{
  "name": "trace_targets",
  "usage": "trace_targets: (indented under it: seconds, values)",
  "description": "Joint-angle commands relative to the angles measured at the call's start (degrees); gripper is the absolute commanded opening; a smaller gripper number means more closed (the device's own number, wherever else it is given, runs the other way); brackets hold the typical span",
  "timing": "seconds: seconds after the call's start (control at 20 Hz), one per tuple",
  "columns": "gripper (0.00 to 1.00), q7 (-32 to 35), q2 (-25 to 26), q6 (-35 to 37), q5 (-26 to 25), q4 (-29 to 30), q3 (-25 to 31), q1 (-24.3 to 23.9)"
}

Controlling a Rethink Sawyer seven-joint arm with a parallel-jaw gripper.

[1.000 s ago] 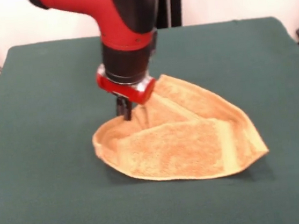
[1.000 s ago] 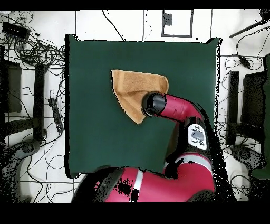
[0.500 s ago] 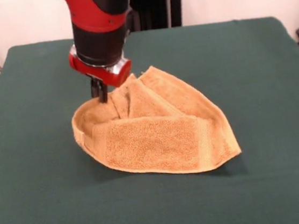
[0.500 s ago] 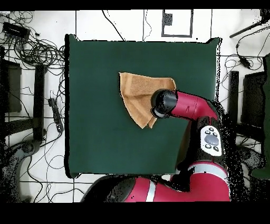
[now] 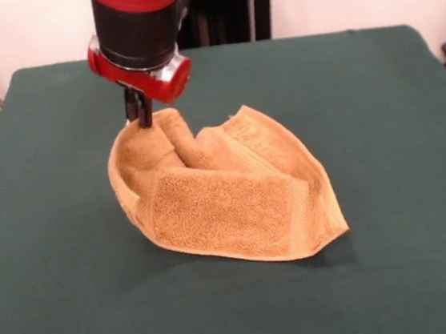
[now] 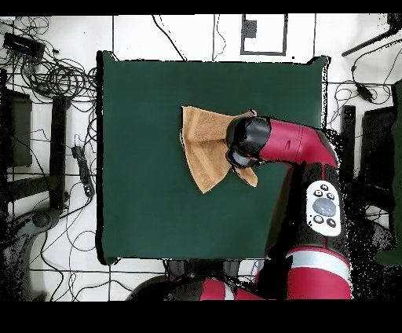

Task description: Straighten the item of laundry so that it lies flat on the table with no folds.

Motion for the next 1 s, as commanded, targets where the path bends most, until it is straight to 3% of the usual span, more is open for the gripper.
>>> trace_targets:
  seconds: [0.05,0.2,0.4,0.6,1.0]
  values:
    - [0.00,-19.0,2.6,2.3,-4.5,-2.4,11.6,-1.9]
    - [0.00,-21.6,2.3,2.0,-6.2,-2.5,13.6,-3.7]
    - [0.00,-24.8,9.7,-13.7,-9.6,-2.4,20.7,-10.2]
    - [0.00,-27.8,14.9,-20.5,-14.8,-5.1,25.7,-13.9]
    - [0.00,-30.6,16.1,-22.8,-22.3,-5.6,30.7,-17.1]
